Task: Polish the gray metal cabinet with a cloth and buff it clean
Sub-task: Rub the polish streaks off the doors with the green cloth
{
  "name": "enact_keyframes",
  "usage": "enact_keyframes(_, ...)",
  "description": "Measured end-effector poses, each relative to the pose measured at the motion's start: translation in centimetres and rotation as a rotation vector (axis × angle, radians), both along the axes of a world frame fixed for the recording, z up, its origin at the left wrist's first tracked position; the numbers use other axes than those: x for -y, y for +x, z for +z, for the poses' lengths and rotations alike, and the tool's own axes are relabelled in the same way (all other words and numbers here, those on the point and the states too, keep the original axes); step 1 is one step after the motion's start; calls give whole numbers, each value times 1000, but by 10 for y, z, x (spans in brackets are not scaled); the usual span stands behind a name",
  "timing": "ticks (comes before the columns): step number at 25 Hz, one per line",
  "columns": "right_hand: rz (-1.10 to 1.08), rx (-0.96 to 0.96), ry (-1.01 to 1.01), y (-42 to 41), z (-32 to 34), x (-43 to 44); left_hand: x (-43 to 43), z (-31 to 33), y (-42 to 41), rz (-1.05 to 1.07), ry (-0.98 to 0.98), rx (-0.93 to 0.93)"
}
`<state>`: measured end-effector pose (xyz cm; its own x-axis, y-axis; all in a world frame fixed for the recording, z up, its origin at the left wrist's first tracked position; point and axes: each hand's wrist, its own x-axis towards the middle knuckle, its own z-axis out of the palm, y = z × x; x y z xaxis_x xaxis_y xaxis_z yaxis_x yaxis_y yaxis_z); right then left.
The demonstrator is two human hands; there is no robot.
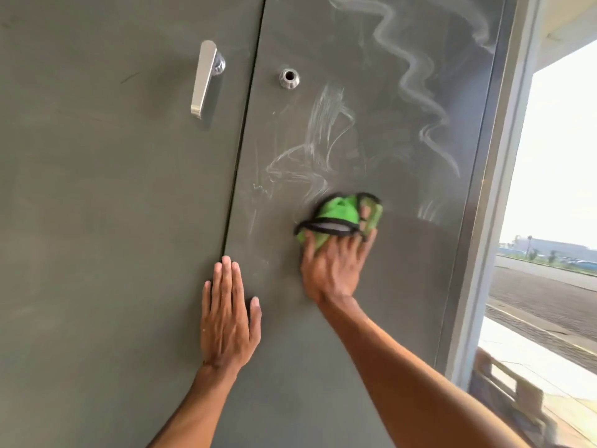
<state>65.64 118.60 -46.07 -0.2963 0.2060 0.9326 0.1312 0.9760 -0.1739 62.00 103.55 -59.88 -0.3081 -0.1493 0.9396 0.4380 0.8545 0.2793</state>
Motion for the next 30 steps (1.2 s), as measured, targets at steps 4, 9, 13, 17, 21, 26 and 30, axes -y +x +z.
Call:
enact_keyframes(4,112,91,536,-10,-10,32,-9,25,3,-7,3,-29)
enact_keyframes(9,48,-69,-26,13,9,-90,-17,42,8,-34,31,-22)
enact_keyframes(13,32,-108,-619,33,35,-149,-11,42,8,-95,16,-36)
enact_keyframes(17,42,-99,-497,14,54,-73,6,39,5,-213,-26,-93)
enact_keyframes(21,93,-30,357,-14,36,29,11,42,5,-297,47,-138)
enact_keyframes(26,269,70,963,-10,-54,23,21,28,-4,-419,144,-149)
enact_keyframes(30,241,80,1137,-19,10,21,24,19,-6,-357,139,-168)
